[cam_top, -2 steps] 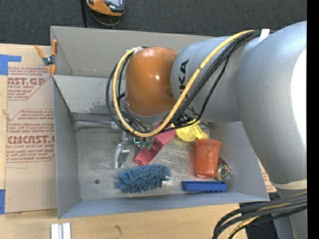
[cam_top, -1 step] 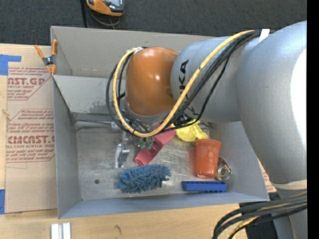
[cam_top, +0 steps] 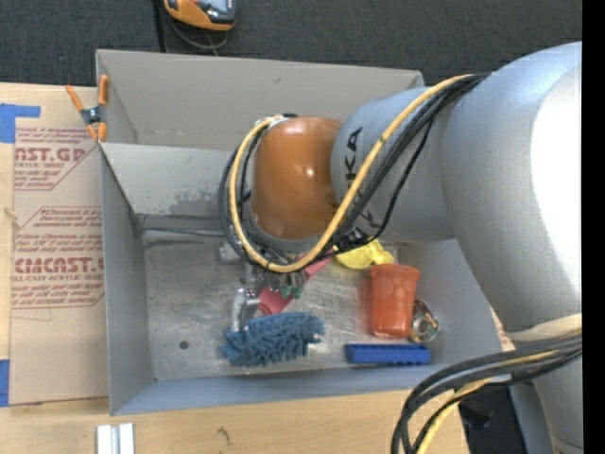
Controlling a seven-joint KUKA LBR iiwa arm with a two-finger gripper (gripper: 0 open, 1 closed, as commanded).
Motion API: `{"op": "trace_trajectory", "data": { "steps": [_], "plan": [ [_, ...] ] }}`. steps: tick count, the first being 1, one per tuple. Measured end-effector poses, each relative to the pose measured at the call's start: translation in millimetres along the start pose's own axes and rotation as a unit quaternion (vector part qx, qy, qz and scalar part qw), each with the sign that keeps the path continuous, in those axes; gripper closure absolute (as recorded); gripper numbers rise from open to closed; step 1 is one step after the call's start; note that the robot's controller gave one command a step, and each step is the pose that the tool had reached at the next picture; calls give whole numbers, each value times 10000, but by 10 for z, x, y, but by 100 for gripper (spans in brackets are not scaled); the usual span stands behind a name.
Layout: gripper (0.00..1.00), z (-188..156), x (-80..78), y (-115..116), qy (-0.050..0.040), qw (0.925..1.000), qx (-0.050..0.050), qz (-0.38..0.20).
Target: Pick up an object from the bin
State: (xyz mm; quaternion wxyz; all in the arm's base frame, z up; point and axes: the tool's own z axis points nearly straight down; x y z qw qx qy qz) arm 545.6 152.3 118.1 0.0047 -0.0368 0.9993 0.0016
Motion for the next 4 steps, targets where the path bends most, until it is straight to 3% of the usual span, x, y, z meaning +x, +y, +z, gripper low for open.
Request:
{"op": "trace_trajectory", "data": {
  "steps": [1,3,4],
  "plan": [
    [0,317,36,-178,73,9983,12,-573],
    [0,287,582,-838,-165,9920,-18,-1250],
    [0,267,600,-895,-160,9922,-4,-1239]
  ]
}}
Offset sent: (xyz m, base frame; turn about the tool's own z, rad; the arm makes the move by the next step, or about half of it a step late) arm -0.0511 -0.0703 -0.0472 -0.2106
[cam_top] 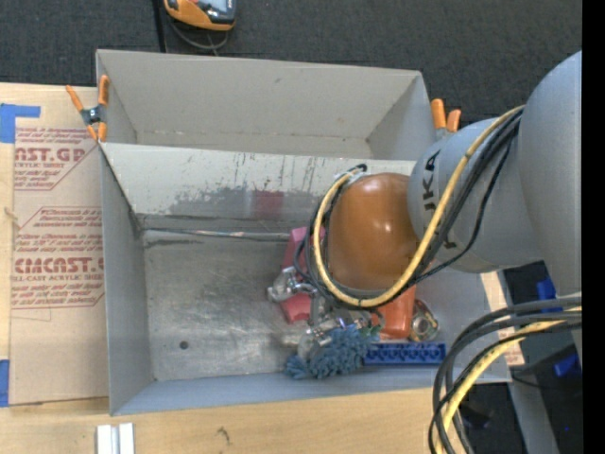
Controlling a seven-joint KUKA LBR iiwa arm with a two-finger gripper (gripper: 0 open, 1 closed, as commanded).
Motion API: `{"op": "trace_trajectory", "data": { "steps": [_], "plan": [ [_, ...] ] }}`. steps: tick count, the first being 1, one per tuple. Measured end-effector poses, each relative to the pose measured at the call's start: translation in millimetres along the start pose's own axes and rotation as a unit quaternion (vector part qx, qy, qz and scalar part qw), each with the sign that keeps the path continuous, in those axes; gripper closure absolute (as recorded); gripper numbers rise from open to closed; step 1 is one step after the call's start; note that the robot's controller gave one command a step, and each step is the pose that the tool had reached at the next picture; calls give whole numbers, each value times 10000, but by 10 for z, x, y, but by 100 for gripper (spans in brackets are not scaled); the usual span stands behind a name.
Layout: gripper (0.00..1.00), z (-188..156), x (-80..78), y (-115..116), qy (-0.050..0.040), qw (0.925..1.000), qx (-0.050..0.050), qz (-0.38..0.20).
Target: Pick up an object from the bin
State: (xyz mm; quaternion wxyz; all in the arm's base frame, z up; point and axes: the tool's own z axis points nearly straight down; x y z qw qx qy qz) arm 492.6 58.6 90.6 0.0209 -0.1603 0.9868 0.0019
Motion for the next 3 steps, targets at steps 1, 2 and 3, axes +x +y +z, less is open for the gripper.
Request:
{"op": "trace_trajectory", "data": {
  "steps": [1,2,3],
  "plan": [
    [0,54,-323,-84,154,9961,-35,866],
    [0,140,-650,-236,217,9856,1,1677],
    [0,154,-452,-538,165,9983,-48,563]
  ]
}}
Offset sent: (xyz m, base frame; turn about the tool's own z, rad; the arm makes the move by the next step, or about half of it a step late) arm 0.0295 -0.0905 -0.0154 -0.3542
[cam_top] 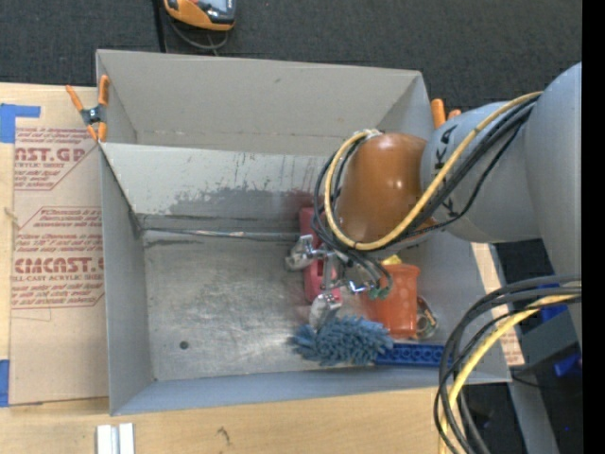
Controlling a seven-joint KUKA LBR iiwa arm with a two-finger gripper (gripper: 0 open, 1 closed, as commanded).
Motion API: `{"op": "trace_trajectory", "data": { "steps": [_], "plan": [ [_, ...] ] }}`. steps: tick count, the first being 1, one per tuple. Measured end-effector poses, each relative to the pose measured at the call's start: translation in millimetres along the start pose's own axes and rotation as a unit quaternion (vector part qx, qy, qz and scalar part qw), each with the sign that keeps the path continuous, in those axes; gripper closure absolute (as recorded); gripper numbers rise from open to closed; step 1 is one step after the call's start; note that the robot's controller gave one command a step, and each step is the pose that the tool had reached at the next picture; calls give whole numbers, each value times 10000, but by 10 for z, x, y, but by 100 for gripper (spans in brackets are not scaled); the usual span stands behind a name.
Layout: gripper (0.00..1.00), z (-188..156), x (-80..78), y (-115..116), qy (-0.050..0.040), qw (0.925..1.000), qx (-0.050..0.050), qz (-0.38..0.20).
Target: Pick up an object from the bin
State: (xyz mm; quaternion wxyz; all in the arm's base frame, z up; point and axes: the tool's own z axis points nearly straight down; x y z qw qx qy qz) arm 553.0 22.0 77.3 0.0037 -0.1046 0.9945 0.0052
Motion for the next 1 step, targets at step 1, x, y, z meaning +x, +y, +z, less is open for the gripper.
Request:
{"op": "trace_trajectory", "data": {
  "steps": [1],
  "plan": [
    [0,6,116,-326,25,9975,0,-705]
  ]
}}
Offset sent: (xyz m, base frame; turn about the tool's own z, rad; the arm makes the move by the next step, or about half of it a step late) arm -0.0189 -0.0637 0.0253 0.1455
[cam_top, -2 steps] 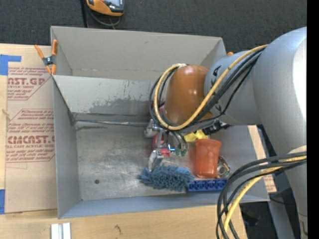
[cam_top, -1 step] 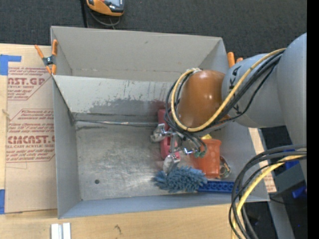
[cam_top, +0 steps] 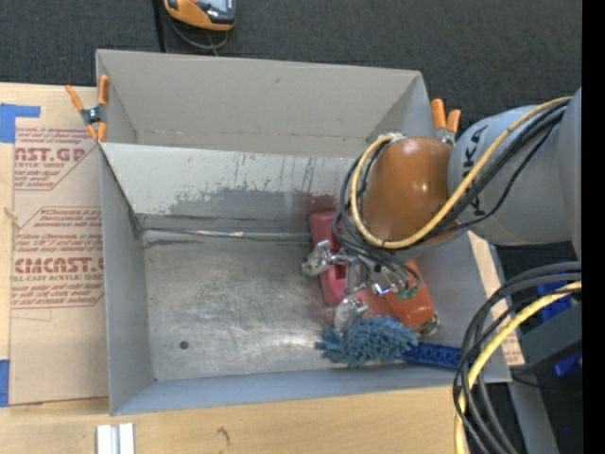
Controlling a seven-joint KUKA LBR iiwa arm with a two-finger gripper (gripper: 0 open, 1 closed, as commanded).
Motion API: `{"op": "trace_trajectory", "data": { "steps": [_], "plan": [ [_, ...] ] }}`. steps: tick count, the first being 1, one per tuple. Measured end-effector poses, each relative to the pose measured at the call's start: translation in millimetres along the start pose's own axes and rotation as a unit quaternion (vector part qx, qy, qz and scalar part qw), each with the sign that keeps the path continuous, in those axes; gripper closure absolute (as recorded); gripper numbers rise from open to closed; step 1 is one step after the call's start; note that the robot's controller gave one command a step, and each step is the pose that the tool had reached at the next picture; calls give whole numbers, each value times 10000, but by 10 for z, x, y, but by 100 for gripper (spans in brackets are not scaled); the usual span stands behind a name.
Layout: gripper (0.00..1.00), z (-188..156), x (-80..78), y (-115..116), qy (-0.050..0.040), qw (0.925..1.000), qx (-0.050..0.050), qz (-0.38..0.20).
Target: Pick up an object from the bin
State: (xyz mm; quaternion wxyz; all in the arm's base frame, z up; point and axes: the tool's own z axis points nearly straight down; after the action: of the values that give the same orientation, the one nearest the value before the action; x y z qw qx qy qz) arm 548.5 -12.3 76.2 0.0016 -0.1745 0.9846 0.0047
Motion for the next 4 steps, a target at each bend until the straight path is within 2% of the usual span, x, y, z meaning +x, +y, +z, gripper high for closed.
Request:
{"op": "trace_trajectory", "data": {
  "steps": [1,2,3,4],
  "plan": [
    [0,-147,156,-133,22,9934,21,1150],
    [0,-331,566,-323,-14,9948,25,1016],
    [100,-575,614,-335,9,9820,42,1889],
    [0,-574,615,-337,10,9819,41,1892]
  ]
}}
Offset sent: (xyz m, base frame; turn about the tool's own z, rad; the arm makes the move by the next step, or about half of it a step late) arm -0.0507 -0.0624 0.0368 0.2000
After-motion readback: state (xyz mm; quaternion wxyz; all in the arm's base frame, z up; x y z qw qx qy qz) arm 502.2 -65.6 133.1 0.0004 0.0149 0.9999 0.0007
